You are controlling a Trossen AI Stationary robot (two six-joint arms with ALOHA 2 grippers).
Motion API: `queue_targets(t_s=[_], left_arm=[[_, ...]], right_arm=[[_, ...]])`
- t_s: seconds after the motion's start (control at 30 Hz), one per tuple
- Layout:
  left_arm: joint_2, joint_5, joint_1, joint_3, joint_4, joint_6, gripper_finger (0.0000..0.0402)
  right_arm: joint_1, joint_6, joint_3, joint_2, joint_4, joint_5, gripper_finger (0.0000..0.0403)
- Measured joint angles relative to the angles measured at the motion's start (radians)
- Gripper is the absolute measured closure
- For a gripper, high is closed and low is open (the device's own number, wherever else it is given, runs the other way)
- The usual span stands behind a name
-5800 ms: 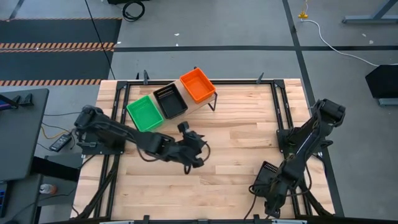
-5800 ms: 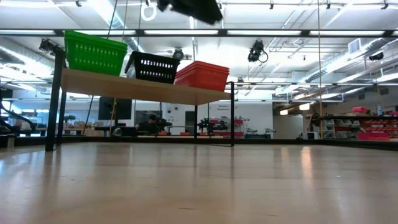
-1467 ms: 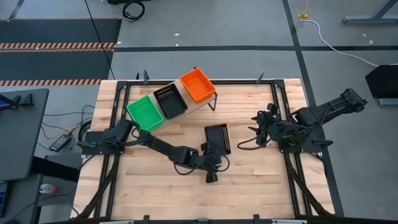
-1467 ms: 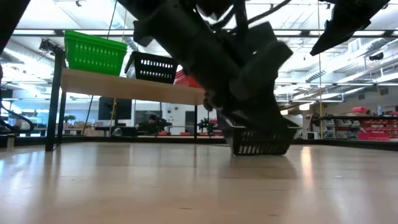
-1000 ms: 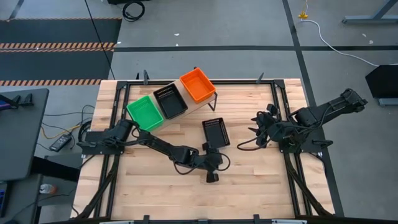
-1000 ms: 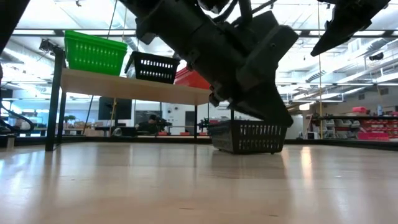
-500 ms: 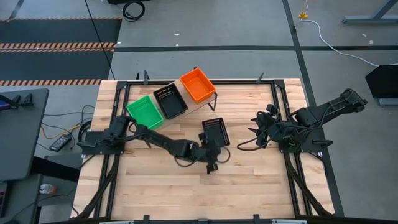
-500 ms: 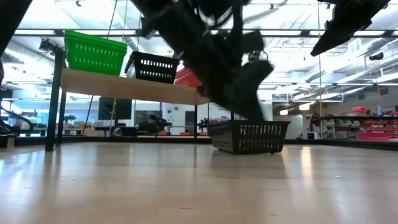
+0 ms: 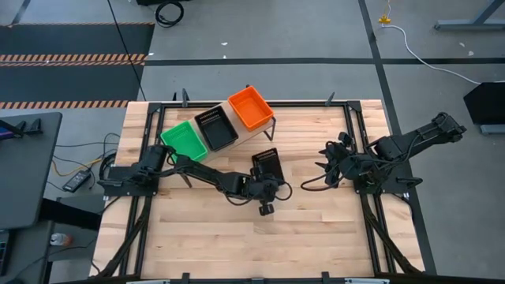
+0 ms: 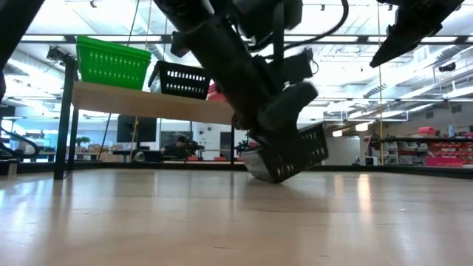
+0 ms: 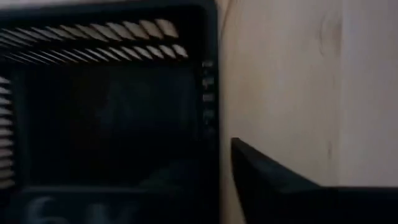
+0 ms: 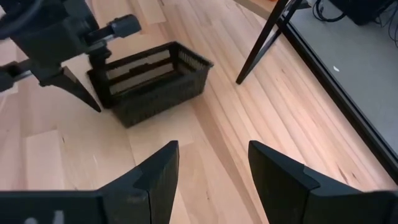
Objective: Stack baskets on shelf by color
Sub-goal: Stack the black basket on the black baskets on the shelf
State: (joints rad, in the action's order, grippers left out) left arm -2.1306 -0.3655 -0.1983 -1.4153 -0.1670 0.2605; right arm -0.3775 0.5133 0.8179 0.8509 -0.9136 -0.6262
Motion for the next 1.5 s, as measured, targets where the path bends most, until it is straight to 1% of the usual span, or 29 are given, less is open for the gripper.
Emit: queue_targets(t_s=[0.1, 0.13, 0.23, 0.33, 0.37, 0.47, 0.5, 0.63, 0.8, 0.93, 1.13, 1.2, 1.37, 1.5], left_arm=[[0.001, 0.002, -0.005, -0.001, 0.003, 0.002, 0.0376], [0.001, 0.000, -0.008, -0.001, 0.009, -0.006, 0.0387], [0.012, 0.004, -0.016, -0.002, 0.033, -0.009, 0.0390], [0.029, 0.008, -0.029, -0.021, 0.009, -0.018, 0.0395], [0.031, 0.007, -0.035, -0.042, 0.009, -0.033, 0.0396], [0.049, -0.004, -0.058, -0.127, -0.068, -0.079, 0.0396], [0.049, -0.020, -0.066, -0.167, -0.102, -0.091, 0.0396], [0.048, -0.123, -0.103, -0.332, -0.327, -0.138, 0.0397], [0.048, -0.228, -0.112, -0.514, -0.610, -0.141, 0.0397], [0.049, -0.274, -0.101, -0.600, -0.781, -0.121, 0.0398], [0.057, -0.293, -0.076, -0.679, -1.005, -0.068, 0.0396], [0.068, -0.302, -0.066, -0.691, -1.046, -0.048, 0.0397], [0.142, -0.381, -0.055, -0.693, -1.156, 0.023, 0.0397], [0.206, -0.436, -0.049, -0.693, -1.287, 0.123, 0.0397]], right_arm=[[0.000, 0.000, 0.000, 0.000, -0.001, 0.001, 0.0203], [0.000, 0.000, 0.000, 0.000, 0.000, 0.002, 0.0203], [0.000, 0.000, 0.000, 0.000, -0.001, 0.007, 0.0203], [0.000, -0.005, 0.000, 0.000, -0.002, 0.014, 0.0203], [0.000, -0.007, 0.000, 0.000, -0.002, 0.016, 0.0203], [0.000, -0.008, 0.000, -0.001, -0.003, 0.018, 0.0203], [0.000, -0.008, 0.000, -0.001, -0.005, 0.019, 0.0203], [0.000, -0.008, 0.000, 0.000, -0.004, 0.030, 0.0203], [0.000, 0.010, 0.000, -0.001, -0.001, 0.052, 0.0203], [0.000, 0.011, 0.000, 0.000, -0.001, 0.062, 0.0203], [0.000, 0.011, 0.000, 0.000, -0.001, 0.064, 0.0203], [0.000, 0.011, 0.000, 0.000, -0.001, 0.065, 0.0203], [0.000, 0.011, 0.000, 0.000, -0.007, 0.070, 0.0203], [0.000, 0.011, 0.000, 0.000, -0.007, 0.071, 0.0203]])
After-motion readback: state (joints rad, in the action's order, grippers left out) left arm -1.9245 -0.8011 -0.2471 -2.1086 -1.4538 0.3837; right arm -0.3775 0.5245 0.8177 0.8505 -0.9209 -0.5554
